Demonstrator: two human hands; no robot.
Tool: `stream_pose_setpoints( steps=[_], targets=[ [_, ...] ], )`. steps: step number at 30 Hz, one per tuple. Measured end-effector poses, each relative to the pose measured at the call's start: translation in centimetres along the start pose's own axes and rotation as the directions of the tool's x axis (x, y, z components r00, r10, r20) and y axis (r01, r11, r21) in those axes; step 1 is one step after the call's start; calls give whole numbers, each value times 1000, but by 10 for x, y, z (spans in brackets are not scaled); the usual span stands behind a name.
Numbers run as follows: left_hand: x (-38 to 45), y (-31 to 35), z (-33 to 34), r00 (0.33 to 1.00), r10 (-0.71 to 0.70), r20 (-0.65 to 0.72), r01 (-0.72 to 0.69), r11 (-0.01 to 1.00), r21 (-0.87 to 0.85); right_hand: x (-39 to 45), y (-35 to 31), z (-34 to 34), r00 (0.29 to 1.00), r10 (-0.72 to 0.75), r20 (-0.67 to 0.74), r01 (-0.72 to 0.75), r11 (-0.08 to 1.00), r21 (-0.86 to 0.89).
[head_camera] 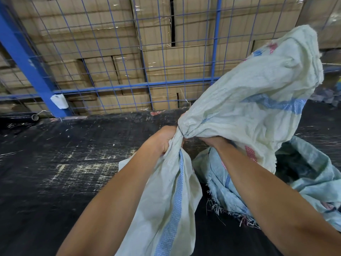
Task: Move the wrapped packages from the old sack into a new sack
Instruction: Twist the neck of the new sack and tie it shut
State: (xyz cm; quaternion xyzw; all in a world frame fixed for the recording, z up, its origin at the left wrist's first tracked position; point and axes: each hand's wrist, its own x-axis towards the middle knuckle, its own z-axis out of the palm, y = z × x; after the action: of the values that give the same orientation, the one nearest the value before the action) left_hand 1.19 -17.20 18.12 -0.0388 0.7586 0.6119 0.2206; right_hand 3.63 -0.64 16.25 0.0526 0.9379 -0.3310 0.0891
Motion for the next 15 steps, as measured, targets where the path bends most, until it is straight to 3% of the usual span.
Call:
stream_pose_setpoints(
  steps=[3,5,7,9,12,15],
  targets=[
    [17,-3,0,978,52,-204,-42,998,53,10,1,22,979,159,131,-188,949,253],
    [22,-7,2,936,162,-313,-113,979,168,12,-2,41,989,74,128,-123,890,440],
    [22,-9,4,863,263,-432,-154,950,271,28,8,66,996,-59,63,20,872,489],
    [25,-11,0,793,323,-517,-140,922,361,25,4,84,982,-185,-25,179,897,403],
    [27,-16,-9,728,291,-621,-71,932,354,5,-7,86,928,-331,-168,358,919,168],
    [27,-24,-7,711,291,-640,-24,920,391,1,-14,62,904,-405,-139,398,914,-81]
  ],
)
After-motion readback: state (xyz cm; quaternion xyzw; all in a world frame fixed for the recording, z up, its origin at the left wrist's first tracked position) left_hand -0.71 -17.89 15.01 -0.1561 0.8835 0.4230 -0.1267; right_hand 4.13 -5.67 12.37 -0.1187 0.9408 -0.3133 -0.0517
